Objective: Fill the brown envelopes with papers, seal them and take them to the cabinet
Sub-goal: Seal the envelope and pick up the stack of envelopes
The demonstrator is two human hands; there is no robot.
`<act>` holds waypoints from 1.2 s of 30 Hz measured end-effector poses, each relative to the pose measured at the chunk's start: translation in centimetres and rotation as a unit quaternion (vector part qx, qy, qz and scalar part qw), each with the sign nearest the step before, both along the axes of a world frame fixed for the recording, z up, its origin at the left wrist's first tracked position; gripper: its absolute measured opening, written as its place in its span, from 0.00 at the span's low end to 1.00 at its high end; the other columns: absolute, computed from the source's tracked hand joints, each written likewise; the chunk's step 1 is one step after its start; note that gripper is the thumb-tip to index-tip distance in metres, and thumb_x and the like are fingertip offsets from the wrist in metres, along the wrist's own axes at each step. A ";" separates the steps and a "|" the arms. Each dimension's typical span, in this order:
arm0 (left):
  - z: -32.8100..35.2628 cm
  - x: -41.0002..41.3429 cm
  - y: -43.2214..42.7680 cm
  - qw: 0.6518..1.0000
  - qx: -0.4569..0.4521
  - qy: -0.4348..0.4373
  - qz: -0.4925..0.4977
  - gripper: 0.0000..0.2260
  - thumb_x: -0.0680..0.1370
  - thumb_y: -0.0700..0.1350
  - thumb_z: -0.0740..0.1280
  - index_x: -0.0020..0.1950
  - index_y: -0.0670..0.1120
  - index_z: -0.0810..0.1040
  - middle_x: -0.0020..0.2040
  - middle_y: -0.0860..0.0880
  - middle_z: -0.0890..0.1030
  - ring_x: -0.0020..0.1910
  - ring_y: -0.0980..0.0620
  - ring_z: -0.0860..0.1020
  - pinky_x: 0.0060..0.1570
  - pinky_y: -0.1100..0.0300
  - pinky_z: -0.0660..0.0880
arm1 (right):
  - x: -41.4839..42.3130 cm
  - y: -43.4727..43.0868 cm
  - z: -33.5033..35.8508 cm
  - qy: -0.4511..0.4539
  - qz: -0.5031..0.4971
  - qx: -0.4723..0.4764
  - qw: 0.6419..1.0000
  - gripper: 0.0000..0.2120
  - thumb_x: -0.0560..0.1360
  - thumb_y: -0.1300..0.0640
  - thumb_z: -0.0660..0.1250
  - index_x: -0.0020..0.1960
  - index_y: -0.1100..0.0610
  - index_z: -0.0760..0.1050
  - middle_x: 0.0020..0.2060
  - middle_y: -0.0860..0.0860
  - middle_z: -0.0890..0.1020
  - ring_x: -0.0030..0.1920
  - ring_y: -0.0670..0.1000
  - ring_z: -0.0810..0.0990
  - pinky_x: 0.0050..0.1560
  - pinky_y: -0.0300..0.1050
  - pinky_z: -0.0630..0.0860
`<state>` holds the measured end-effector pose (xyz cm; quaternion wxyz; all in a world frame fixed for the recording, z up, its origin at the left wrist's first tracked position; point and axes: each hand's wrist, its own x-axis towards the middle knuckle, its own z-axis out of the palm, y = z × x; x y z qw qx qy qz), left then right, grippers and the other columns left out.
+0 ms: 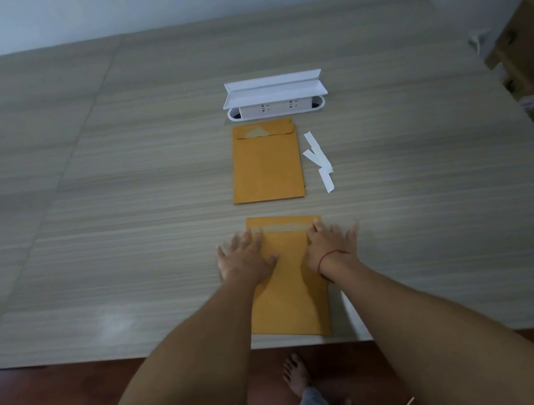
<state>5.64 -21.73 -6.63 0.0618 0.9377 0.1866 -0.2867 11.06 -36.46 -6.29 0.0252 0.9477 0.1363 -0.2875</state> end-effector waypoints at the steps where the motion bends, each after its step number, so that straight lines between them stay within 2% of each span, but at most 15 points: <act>1: 0.1 -0.2 0.4 1.000 0.002 0.005 0.007 0.33 0.79 0.66 0.50 0.78 0.54 0.41 0.79 0.52 0.42 0.79 0.47 0.43 0.75 0.40 0.44 | 0.0 -0.3 -0.1 0.011 -0.012 -0.006 1.000 0.32 0.77 0.52 0.54 0.79 0.51 0.48 0.79 0.45 0.46 0.78 0.54 0.48 0.73 0.67 0.37; 3: 0.4 -0.7 0.8 0.999 -0.004 0.024 0.026 0.35 0.79 0.65 0.51 0.79 0.51 0.41 0.80 0.51 0.42 0.79 0.47 0.45 0.75 0.40 0.47 | 0.0 -1.0 -0.1 0.041 -0.049 -0.002 0.998 0.34 0.77 0.52 0.55 0.79 0.53 0.45 0.79 0.46 0.46 0.79 0.54 0.47 0.74 0.65 0.39; 4: 0.6 -0.8 0.9 0.999 -0.014 0.030 0.040 0.35 0.79 0.65 0.52 0.79 0.49 0.42 0.80 0.50 0.43 0.79 0.46 0.47 0.75 0.41 0.50 | 0.0 -1.3 0.1 0.044 -0.069 0.011 0.997 0.34 0.77 0.53 0.56 0.79 0.55 0.46 0.79 0.47 0.48 0.78 0.54 0.50 0.75 0.63 0.43; 6: 1.2 -1.0 0.9 0.994 -0.048 0.015 0.095 0.36 0.79 0.63 0.55 0.79 0.44 0.50 0.79 0.46 0.52 0.77 0.43 0.57 0.72 0.42 0.60 | -0.2 -1.6 0.8 0.015 -0.099 0.044 0.994 0.29 0.76 0.55 0.57 0.76 0.58 0.57 0.75 0.53 0.60 0.74 0.56 0.61 0.72 0.57 0.58; 8: 1.6 -1.0 0.8 0.986 -0.071 -0.038 0.148 0.31 0.78 0.61 0.59 0.72 0.39 0.64 0.72 0.41 0.67 0.69 0.40 0.68 0.67 0.45 0.68 | -0.5 -1.6 1.2 -0.017 -0.139 0.091 0.986 0.20 0.76 0.58 0.59 0.67 0.58 0.69 0.67 0.56 0.70 0.67 0.57 0.70 0.65 0.52 0.68; 9: 1.7 -1.0 0.8 0.982 -0.072 -0.061 0.166 0.29 0.78 0.60 0.61 0.68 0.38 0.68 0.68 0.40 0.69 0.65 0.40 0.70 0.64 0.46 0.71 | -0.6 -1.5 1.3 -0.009 -0.173 0.118 0.978 0.17 0.75 0.58 0.61 0.63 0.58 0.71 0.63 0.57 0.72 0.64 0.58 0.73 0.62 0.51 0.71; 11: 1.8 -1.1 0.3 0.970 -0.092 -0.073 0.213 0.31 0.75 0.60 0.67 0.68 0.39 0.67 0.66 0.41 0.69 0.64 0.41 0.71 0.62 0.48 0.73 | -1.0 -1.2 1.2 0.027 -0.243 0.168 0.955 0.09 0.74 0.58 0.65 0.54 0.58 0.73 0.58 0.57 0.77 0.58 0.58 0.78 0.55 0.48 0.76; 13: 1.7 -1.2 -0.4 0.953 -0.122 -0.066 0.268 0.40 0.69 0.60 0.73 0.71 0.40 0.62 0.67 0.41 0.68 0.65 0.41 0.71 0.61 0.48 0.74 | -1.2 -0.7 1.2 0.058 -0.292 0.204 0.933 0.08 0.73 0.56 0.69 0.46 0.57 0.72 0.53 0.56 0.80 0.54 0.58 0.80 0.49 0.46 0.77; 17: 0.4 -1.7 -0.8 0.924 -0.149 -0.061 0.346 0.54 0.60 0.59 0.80 0.74 0.40 0.54 0.68 0.40 0.68 0.68 0.41 0.69 0.64 0.46 0.73 | -0.9 -0.4 0.9 0.099 -0.357 0.222 0.902 0.22 0.69 0.54 0.76 0.58 0.62 0.75 0.57 0.58 0.80 0.58 0.59 0.79 0.54 0.49 0.77; 23: 1.0 -1.0 0.7 0.887 -0.256 -0.063 0.378 0.42 0.63 0.56 0.80 0.68 0.39 0.66 0.65 0.41 0.73 0.65 0.41 0.73 0.61 0.46 0.74 | 0.2 0.0 1.5 0.138 -0.397 0.279 0.864 0.29 0.69 0.58 0.76 0.66 0.63 0.70 0.62 0.59 0.78 0.61 0.60 0.78 0.59 0.50 0.77; 26: 1.9 1.2 1.9 0.894 -0.251 -0.095 0.359 0.43 0.62 0.59 0.79 0.68 0.39 0.68 0.64 0.41 0.75 0.63 0.41 0.74 0.61 0.46 0.75 | 2.3 0.9 2.7 0.121 -0.390 0.326 0.852 0.29 0.70 0.58 0.75 0.68 0.61 0.70 0.64 0.56 0.77 0.62 0.59 0.77 0.60 0.49 0.75; 31: 3.8 6.1 3.7 0.910 -0.204 -0.174 0.315 0.33 0.69 0.60 0.74 0.63 0.38 0.71 0.60 0.41 0.77 0.60 0.41 0.76 0.58 0.47 0.76 | 6.8 2.8 4.6 0.048 -0.362 0.358 0.859 0.24 0.75 0.63 0.68 0.70 0.62 0.69 0.65 0.56 0.76 0.65 0.57 0.75 0.61 0.47 0.74; 33: 4.2 8.3 4.5 0.917 -0.190 -0.186 0.297 0.31 0.71 0.59 0.72 0.63 0.38 0.71 0.60 0.41 0.76 0.59 0.41 0.76 0.58 0.48 0.76 | 9.0 3.9 4.7 0.033 -0.352 0.359 0.864 0.19 0.74 0.63 0.68 0.65 0.62 0.73 0.60 0.57 0.78 0.60 0.56 0.78 0.56 0.46 0.76; 35: 4.2 10.7 5.4 0.920 -0.178 -0.196 0.288 0.31 0.71 0.59 0.71 0.63 0.38 0.71 0.60 0.40 0.75 0.59 0.41 0.75 0.59 0.47 0.76 | 11.2 4.9 4.7 0.022 -0.337 0.353 0.873 0.10 0.73 0.64 0.68 0.54 0.63 0.76 0.51 0.56 0.80 0.49 0.55 0.79 0.46 0.46 0.77; 36: 4.1 11.8 5.9 0.922 -0.172 -0.199 0.283 0.31 0.71 0.60 0.71 0.64 0.38 0.71 0.61 0.40 0.75 0.60 0.40 0.75 0.59 0.47 0.75 | 12.3 5.4 4.6 0.022 -0.330 0.348 0.877 0.09 0.73 0.63 0.68 0.53 0.62 0.76 0.49 0.56 0.81 0.46 0.55 0.78 0.40 0.43 0.75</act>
